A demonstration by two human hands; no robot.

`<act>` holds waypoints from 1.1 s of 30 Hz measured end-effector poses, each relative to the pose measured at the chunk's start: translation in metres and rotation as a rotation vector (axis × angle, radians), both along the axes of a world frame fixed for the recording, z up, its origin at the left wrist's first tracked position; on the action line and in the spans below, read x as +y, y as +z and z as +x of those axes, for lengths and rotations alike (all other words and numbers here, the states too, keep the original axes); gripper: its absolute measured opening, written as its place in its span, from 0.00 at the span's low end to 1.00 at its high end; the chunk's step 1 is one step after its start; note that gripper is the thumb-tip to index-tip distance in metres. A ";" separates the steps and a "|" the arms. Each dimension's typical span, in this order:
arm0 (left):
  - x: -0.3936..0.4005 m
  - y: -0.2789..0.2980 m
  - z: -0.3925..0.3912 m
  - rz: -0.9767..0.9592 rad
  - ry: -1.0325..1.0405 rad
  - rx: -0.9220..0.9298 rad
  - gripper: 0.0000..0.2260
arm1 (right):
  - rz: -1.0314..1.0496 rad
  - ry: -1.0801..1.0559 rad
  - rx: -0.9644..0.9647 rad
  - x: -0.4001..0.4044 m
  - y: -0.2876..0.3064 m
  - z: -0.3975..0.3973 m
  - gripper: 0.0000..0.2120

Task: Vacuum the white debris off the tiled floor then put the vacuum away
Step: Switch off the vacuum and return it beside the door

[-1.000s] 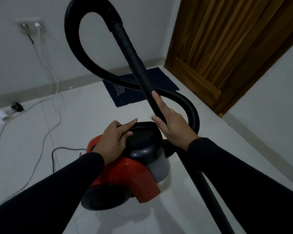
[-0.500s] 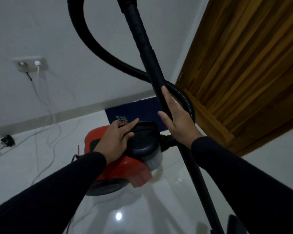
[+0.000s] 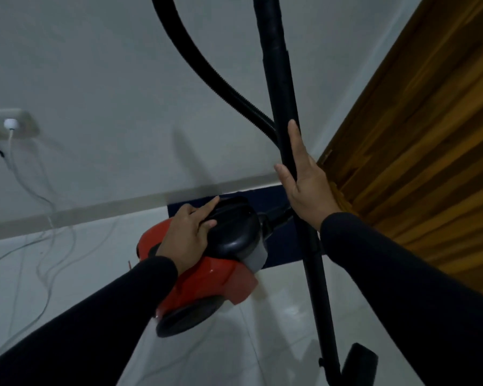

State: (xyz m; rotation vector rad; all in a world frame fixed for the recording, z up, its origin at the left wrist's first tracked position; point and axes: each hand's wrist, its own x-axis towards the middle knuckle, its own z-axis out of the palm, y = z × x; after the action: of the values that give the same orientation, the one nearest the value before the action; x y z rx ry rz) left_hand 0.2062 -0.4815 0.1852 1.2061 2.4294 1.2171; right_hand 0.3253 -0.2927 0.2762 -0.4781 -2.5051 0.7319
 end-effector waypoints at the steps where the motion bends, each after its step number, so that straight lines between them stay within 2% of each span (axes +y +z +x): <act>1: 0.014 -0.005 -0.008 0.007 0.001 -0.007 0.21 | 0.008 0.006 0.003 0.016 -0.004 -0.012 0.32; 6: 0.083 -0.034 -0.061 0.031 0.058 -0.037 0.21 | 0.028 0.036 0.009 0.083 -0.028 -0.081 0.33; 12: 0.153 -0.082 -0.126 0.016 0.032 -0.052 0.20 | 0.104 0.059 0.106 0.151 -0.069 -0.150 0.31; 17: 0.200 -0.140 -0.166 0.004 0.036 -0.024 0.21 | 0.138 0.208 0.205 0.187 -0.112 -0.190 0.29; 22: 0.236 -0.211 -0.194 0.071 0.043 0.072 0.20 | 0.192 0.394 0.325 0.207 -0.156 -0.224 0.29; 28: 0.252 -0.302 -0.207 0.207 0.130 0.085 0.20 | 0.291 0.581 0.324 0.202 -0.254 -0.246 0.27; 33: 0.247 -0.366 -0.212 0.242 0.147 0.121 0.19 | 0.437 0.637 0.301 0.200 -0.330 -0.249 0.29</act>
State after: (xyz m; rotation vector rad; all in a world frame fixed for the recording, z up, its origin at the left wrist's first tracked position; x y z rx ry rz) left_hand -0.0057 -0.2341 -0.1807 1.2107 2.5547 1.5626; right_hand 0.0760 -0.0925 -0.0538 0.5649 -2.4147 0.3980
